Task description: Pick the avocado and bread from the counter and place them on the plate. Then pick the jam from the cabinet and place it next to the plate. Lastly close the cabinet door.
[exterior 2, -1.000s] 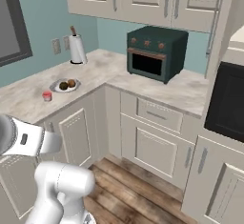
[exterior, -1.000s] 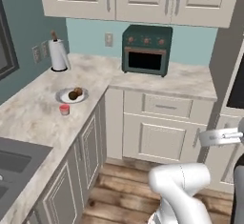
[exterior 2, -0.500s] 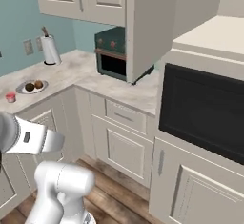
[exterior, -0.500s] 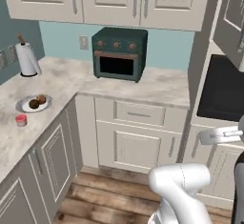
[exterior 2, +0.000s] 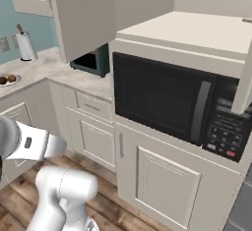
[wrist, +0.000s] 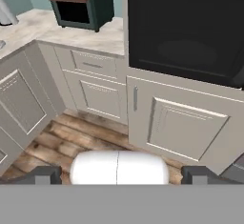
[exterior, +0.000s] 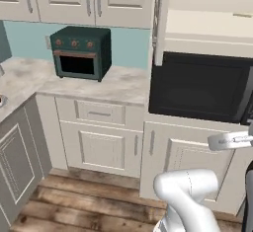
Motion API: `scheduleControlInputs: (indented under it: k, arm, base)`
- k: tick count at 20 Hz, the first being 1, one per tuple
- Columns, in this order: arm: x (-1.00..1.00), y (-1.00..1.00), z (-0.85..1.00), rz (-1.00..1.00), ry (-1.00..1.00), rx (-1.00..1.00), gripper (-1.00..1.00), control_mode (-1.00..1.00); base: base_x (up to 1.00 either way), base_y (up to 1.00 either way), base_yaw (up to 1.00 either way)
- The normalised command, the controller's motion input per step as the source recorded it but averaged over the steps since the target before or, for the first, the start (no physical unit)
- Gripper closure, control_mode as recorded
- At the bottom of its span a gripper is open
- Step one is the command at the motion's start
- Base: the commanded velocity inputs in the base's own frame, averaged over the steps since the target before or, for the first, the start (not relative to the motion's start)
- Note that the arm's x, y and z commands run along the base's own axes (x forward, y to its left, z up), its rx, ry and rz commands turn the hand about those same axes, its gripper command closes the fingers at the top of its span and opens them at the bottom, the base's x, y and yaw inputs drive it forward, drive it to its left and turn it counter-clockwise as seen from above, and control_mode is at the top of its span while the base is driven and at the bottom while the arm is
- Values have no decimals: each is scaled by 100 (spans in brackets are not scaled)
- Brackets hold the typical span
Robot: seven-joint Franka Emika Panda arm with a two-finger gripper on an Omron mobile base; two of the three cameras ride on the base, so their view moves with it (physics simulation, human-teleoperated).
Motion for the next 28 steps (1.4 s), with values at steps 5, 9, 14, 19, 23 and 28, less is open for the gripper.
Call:
scheduleControlInputs:
  k: [5, 9, 14, 19, 23, 28]
  arm:
    - [0, 0, 0, 0, 0, 0, -100, 100]
    - [0, 0, 0, 0, 0, 0, -100, 100]
    - [0, 0, 0, 0, 0, 0, -100, 100]
    - [0, 0, 0, 0, 0, 0, -100, 100]
    - [0, 0, 0, 0, 0, 0, -100, 100]
    - [0, 0, 0, 0, 0, 0, -100, 100]
  base:
    - [-7, -60, -27]
    - [0, -11, -36]
    - [0, 6, -36]
    - [5, 23, -38]
    - [8, 44, -33]
    - [16, 54, -20]
